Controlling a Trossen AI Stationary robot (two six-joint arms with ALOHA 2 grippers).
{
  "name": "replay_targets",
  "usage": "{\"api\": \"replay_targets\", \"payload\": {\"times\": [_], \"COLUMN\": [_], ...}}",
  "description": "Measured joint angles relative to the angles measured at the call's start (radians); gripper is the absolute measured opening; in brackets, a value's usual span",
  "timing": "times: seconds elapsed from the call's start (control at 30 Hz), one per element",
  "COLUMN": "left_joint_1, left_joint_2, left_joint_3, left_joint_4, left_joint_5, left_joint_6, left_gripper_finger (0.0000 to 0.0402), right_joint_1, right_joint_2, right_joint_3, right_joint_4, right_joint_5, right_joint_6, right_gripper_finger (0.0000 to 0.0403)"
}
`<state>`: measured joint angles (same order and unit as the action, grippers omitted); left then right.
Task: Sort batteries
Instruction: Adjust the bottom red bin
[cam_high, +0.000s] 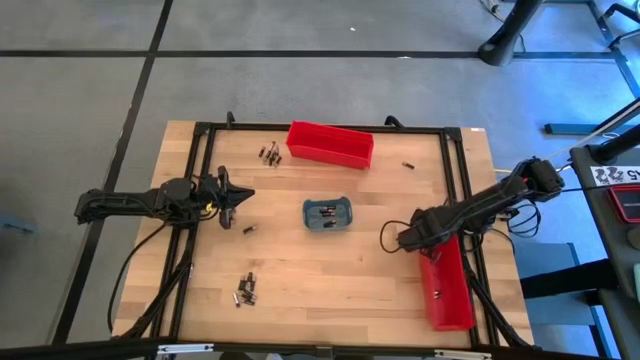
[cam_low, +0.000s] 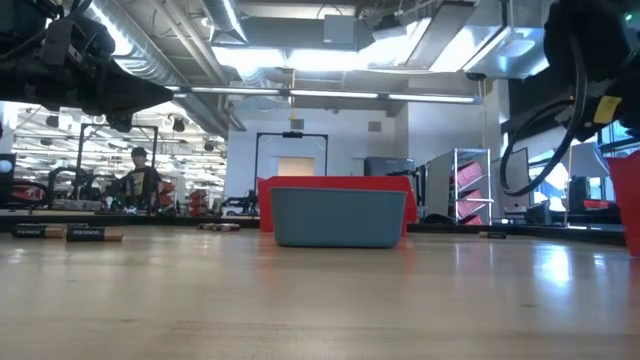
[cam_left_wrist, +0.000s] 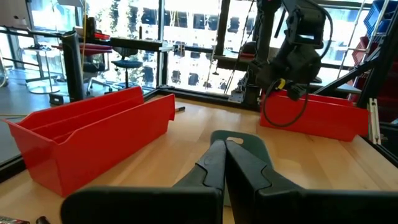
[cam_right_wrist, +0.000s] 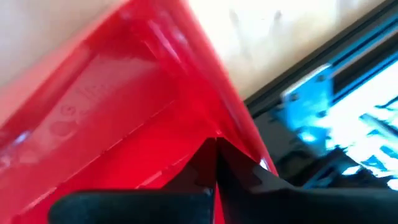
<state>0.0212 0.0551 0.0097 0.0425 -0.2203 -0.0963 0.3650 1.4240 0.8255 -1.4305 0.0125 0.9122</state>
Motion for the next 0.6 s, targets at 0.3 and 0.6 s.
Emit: {"api": "replay_targets", "payload": {"times": [0.3, 0.6], "left_joint_1": [0.0, 0.0], "left_joint_2": [0.0, 0.0], "left_joint_3": [0.0, 0.0], "left_joint_4": [0.0, 0.0], "left_joint_5": [0.0, 0.0], "left_joint_6": [0.0, 0.017], "left_gripper_finger": [0.0001, 0.0001], "right_joint_1": [-0.074, -0.116], "right_joint_2": [-0.011, -0.063], "right_joint_3": [0.028, 0.287], "right_joint_4": [-0.027, -0.114], "right_joint_5": [0.025, 0.138], "right_joint_6": [-0.078, -0.079], "right_gripper_finger": [0.0007, 0.0007]}}
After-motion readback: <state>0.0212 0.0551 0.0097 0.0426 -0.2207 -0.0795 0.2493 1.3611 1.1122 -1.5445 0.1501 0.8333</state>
